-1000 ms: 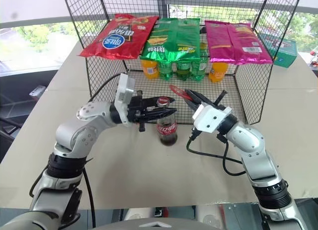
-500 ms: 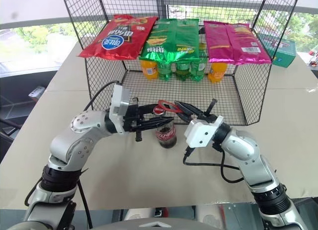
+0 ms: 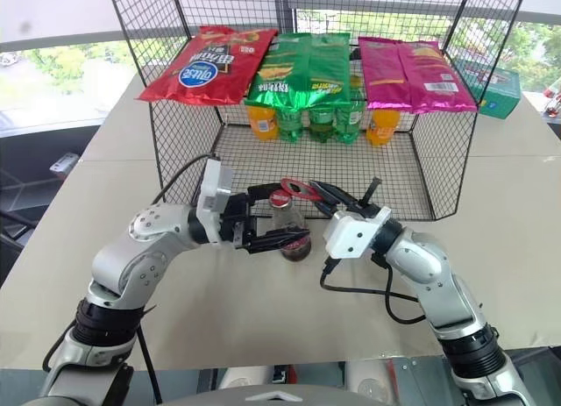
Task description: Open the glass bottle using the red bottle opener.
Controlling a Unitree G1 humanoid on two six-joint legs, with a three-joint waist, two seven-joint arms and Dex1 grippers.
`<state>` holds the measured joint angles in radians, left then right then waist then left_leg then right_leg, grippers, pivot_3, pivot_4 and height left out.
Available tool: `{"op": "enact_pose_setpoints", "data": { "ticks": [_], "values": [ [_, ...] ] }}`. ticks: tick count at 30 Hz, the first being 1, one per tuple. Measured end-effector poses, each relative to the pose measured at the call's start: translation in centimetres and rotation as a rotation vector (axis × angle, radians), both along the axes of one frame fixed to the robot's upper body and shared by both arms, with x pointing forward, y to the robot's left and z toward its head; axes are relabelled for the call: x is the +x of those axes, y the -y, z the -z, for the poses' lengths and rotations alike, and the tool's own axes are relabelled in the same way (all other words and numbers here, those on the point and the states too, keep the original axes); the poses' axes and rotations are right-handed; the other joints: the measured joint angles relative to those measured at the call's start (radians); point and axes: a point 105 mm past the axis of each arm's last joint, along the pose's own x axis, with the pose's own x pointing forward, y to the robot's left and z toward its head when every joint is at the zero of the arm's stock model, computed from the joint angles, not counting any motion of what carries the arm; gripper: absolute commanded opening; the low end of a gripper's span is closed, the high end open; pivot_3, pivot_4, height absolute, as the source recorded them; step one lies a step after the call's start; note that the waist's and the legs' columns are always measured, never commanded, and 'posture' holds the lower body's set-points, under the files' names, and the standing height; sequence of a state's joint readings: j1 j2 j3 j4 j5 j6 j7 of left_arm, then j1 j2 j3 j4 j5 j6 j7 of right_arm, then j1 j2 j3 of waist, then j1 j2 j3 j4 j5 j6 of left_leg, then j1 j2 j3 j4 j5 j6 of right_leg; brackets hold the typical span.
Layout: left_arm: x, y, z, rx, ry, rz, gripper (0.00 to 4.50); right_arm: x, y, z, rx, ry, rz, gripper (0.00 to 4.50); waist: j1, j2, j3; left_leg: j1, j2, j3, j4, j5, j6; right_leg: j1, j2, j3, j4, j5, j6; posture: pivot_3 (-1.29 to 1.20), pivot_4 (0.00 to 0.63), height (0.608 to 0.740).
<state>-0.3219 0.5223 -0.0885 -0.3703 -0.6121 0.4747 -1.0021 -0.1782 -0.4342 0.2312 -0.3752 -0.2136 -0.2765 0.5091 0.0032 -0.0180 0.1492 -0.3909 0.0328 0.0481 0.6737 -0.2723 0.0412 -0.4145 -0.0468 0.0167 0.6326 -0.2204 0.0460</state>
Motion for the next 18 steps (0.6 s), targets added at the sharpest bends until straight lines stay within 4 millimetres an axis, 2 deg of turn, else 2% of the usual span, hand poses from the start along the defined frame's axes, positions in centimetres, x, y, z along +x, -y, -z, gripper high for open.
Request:
{"op": "enact_pose_setpoints", "data": {
  "ticks": [7, 9, 11, 14, 15, 18],
  "values": [
    [-0.01, -0.46, 0.26, 0.016, -0.005, -0.007, 4.07, 0.05, 0.16, -0.29, 0.013, 0.013, 0.008, 0.00, -0.001, 0.000, 0.000, 0.000, 0.000, 0.000, 0.000, 0.000, 0.000, 0.000, 0.000, 0.000, 0.000, 0.000, 0.000, 0.00, 0.150, 0.740],
    [0.04, -0.56, 0.39, 0.018, -0.011, -0.006, 3.55, 0.03, 0.19, -0.44, 0.020, 0.017, 0.009, 0.00, -0.002, 0.000, 0.000, 0.000, 0.000, 0.000, 0.000, 0.000, 0.000, 0.000, 0.000, 0.000, 0.000, 0.000, 0.000, 0.00, 0.150, 0.740],
    [0.03, -0.56, 0.39, 0.018, -0.011, -0.004, 2.83, -0.12, 0.12, -0.64, 0.026, 0.022, 0.003, 0.00, -0.002, 0.000, 0.000, 0.000, 0.000, 0.000, 0.000, 0.000, 0.000, 0.000, 0.000, 0.000, 0.000, 0.000, 0.000, 0.00, 0.150, 0.740],
    [0.19, -0.78, -0.19, 0.002, 0.019, -0.016, 1.51, -0.20, 0.08, -0.74, 0.033, 0.023, -0.001, 0.00, -0.002, 0.000, 0.000, 0.000, 0.000, 0.000, 0.000, 0.000, 0.000, 0.000, 0.000, 0.000, 0.000, 0.000, 0.000, 0.00, 0.150, 0.740],
    [0.23, -0.90, -0.45, -0.003, 0.030, -0.019, 1.29, -0.22, 0.07, -0.76, 0.034, 0.023, -0.002, 0.00, -0.002, 0.000, 0.000, 0.000, 0.000, 0.000, 0.000, 0.000, 0.000, 0.000, 0.000, 0.000, 0.000, 0.000, 0.000, 0.00, 0.150, 0.740],
    [0.24, -0.96, -0.57, -0.007, 0.036, -0.020, 1.22, -0.23, 0.07, -0.77, 0.035, 0.021, -0.003, 0.00, -0.002, 0.000, 0.000, 0.000, 0.000, 0.000, 0.000, 0.000, 0.000, 0.000, 0.000, 0.000, 0.000, 0.000, 0.000, 0.00, 0.150, 0.740]
  ]
}}
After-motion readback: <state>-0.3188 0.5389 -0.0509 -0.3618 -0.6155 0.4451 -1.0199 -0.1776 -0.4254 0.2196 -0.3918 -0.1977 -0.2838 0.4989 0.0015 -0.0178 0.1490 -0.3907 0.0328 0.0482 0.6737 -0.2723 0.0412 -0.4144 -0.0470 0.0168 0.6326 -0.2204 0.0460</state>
